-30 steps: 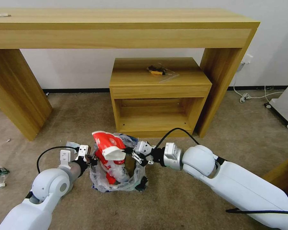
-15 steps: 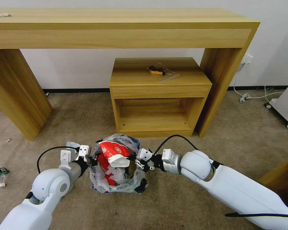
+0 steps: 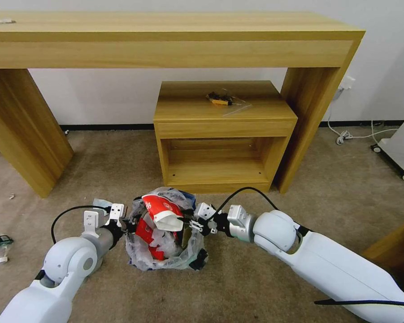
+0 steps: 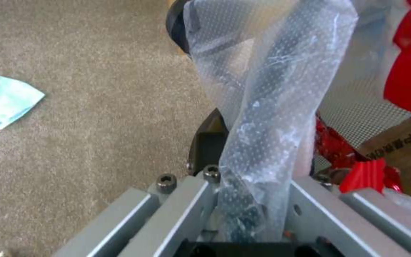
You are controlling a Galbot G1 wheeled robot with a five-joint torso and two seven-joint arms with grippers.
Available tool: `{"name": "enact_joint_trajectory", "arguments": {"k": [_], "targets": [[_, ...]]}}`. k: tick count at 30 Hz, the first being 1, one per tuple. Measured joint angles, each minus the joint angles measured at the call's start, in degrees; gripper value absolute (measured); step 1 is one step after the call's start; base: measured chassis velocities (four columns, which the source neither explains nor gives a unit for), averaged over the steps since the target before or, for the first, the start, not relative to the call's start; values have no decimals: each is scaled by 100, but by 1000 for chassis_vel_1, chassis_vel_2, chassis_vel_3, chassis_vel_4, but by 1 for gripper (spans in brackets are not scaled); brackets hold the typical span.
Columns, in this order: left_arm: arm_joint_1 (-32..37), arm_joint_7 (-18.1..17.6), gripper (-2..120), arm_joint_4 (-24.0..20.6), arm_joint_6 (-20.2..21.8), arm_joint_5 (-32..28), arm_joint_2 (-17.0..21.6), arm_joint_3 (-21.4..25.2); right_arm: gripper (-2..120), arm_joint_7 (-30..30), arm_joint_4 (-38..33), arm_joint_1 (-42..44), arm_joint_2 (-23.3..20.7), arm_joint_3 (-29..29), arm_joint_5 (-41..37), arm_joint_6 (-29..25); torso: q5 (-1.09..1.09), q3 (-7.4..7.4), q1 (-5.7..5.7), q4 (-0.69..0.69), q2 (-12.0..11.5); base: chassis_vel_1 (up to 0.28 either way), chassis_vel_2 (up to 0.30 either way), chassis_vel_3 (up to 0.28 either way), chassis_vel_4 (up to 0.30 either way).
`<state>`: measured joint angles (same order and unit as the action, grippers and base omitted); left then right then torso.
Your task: Pick up the trash bin and place the garbage on the floor into it.
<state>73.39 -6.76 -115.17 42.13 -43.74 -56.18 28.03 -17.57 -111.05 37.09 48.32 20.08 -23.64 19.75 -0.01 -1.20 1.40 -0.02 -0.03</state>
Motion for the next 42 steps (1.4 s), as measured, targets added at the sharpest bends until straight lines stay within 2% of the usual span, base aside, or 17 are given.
{"name": "enact_joint_trajectory", "arguments": {"k": [2, 5, 7, 8, 9, 13, 16, 17, 20, 21, 23, 27, 29, 32, 33, 36, 42], "targets": [[-9, 1, 0, 6, 0, 0, 0, 0, 45, 23, -44, 41, -33, -44, -20, -6, 0, 0, 0, 0, 0, 0, 0, 0, 0], [-30, 1, 0, 10, 0, 0, -9, 0, 60, 98, -103, 164, -110, -177, -52, -65, 0, 0, 0, -1, 0, 0, 0, 0, 0], [-30, 1, 0, 10, 0, -1, -11, 0, 64, 112, -123, 203, -135, -233, -59, -83, 0, 0, 0, -1, 0, 0, 0, 0, 0], [-16, 1, 0, 9, 0, -3, -12, 14, 72, 136, -168, 276, -167, -342, -93, -91, 0, 0, 0, -1, 0, 0, 0, 0, 0], [-16, 1, 0, 9, 0, -3, -12, 14, 72, 136, -168, 276, -167, -342, -93, -91, 0, 0, 0, -1, 0, 0, 0, 0, 0], [28, -2, 0, 6, 0, -3, -12, 75, 85, 279, -273, 432, -205, -616, -251, -92, 0, 0, 0, -1, 0, 0, 0, 0, 0], [81, -15, 0, -20, 0, -8, -26, 148, 98, 956, -431, 610, -191, -836, -604, -87, 0, 0, 0, 0, 0, 0, 0, 0, 0], [81, -15, 0, -20, 0, -8, -26, 148, 98, 956, -431, 610, -191, -836, -604, -87, 0, 0, 0, 0, 0, 0, 0, 0, 0], [206, -31, 0, -77, 0, -1, -75, 233, 100, 1675, -512, 841, -75, -1084, -922, -29, -1, 0, 0, -2, 0, 0, 0, 0, 0], [206, -31, 0, -77, 0, -1, -75, 233, 100, 1675, -512, 841, -75, -1084, -922, -29, -1, 0, 0, -2, 0, 0, 0, 0, 0], [303, -62, 0, -120, 0, 11, -119, 273, 100, 1990, -452, 1038, 62, -1269, -965, -50, 0, 0, 0, 3, 0, 0, 0, 0, 0], [329, -80, 0, -131, 0, 55, -201, 307, 100, 2418, -362, 1843, 530, -2204, -908, -85, 1, 1, 0, -1, 0, 0, 0, 0, 0], [327, -77, 0, -129, 0, 58, -207, 314, 100, 2442, -362, 1992, 604, -2376, -877, -86, 1, 1, 0, -2, 0, 0, 0, 0, 0], [338, -48, 0, -104, 0, 67, -215, 351, 100, 2436, -418, 2782, 912, -3232, -587, -186, 1, 0, 0, -2, 0, 0, 0, 0, 0], [338, -48, 0, -104, 0, 67, -215, 351, 100, 2436, -418, 2782, 912, -3232, -587, -186, 1, 0, 0, -2, 0, 0, 0, 0, 0], [360, -26, 0, -85, 0, 69, -224, 383, 100, 2243, -482, 3505, 1287, -3930, -214, -345, 0, 0, -1, -3, 0, 0, 0, 0, 0], [381, -10, 0, -77, 0, 64, -196, 389, 100, 2180, -404, 3805, 1776, -4153, 242, -625, 1, 0, -1, 0, 1, 0, 0, 0, 0]]}}
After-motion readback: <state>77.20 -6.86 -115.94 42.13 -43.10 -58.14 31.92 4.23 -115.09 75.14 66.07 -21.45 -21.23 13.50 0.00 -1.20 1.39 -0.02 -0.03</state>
